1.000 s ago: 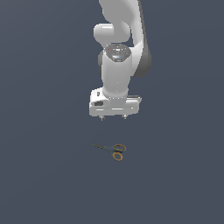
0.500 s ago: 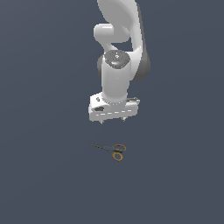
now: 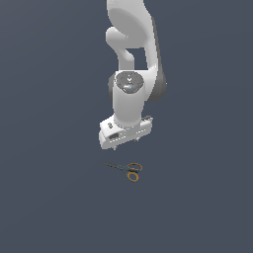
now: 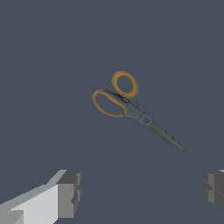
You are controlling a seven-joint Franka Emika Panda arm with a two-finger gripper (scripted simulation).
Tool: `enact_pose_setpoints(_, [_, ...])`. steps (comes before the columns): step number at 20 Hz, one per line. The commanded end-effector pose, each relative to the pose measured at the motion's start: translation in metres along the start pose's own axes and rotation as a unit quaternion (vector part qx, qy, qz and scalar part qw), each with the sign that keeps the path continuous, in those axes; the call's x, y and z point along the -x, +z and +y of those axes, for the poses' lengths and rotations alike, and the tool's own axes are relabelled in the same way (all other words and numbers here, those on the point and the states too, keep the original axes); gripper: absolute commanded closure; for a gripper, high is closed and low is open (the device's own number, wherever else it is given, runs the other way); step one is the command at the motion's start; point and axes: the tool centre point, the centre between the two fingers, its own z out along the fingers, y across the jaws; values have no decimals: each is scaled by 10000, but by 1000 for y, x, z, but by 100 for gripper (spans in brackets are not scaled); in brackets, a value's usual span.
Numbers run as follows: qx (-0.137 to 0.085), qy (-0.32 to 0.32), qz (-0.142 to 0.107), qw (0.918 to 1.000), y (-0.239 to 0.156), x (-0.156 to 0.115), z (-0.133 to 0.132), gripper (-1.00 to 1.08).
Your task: Pick up the object and move it to a goal position.
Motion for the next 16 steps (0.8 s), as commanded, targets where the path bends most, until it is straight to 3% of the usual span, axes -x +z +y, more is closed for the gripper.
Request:
enact_pose_setpoints(1, [-7,-340,-5,9994,9,-4,3,-92])
enact_pose_setpoints(8, [-39,-1265,-7,9920,33,-12,12,-92])
enact_pose_setpoints(16, [-91,-2286,20,9735,62,-21,22,-92])
